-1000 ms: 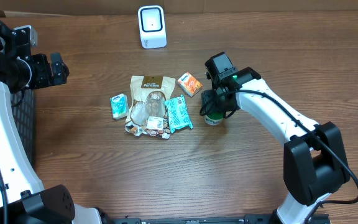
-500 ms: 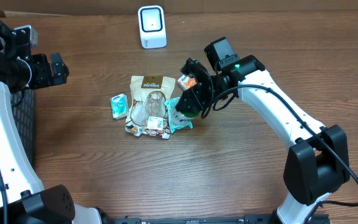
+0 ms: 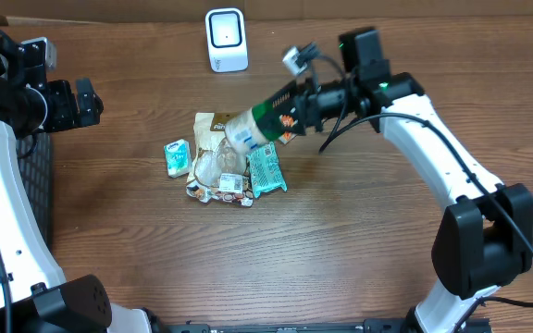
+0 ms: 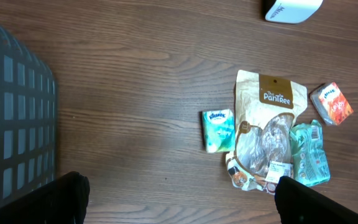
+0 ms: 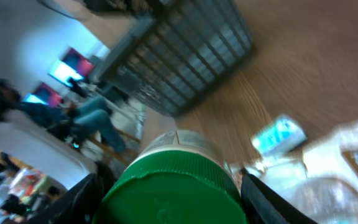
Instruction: Scan the item barcode
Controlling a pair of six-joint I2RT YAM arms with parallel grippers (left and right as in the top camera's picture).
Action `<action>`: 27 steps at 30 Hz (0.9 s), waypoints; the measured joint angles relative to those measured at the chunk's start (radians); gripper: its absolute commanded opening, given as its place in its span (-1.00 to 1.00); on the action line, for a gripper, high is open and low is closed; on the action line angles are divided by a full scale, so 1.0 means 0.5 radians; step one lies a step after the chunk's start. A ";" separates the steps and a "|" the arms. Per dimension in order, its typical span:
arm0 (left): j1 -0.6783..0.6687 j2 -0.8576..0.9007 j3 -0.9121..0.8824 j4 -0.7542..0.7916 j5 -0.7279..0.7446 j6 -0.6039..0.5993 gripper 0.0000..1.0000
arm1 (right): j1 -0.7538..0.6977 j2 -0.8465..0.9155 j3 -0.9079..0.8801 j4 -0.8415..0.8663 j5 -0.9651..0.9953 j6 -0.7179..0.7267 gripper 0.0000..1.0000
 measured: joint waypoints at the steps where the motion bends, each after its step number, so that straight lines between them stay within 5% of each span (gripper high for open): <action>1: 0.000 0.000 0.000 0.001 0.001 0.000 0.99 | -0.021 0.000 0.003 0.081 -0.040 0.080 -0.52; 8: 0.000 0.000 0.000 0.000 0.000 0.000 0.99 | -0.121 0.000 0.005 0.362 -0.108 0.552 -0.52; 15: 0.000 0.000 0.000 0.000 0.001 0.000 0.99 | -0.125 0.000 0.005 0.330 0.051 0.672 -0.51; 27: 0.000 0.000 0.000 0.001 0.000 0.000 0.99 | 0.076 0.000 0.008 -0.260 1.357 0.381 -0.62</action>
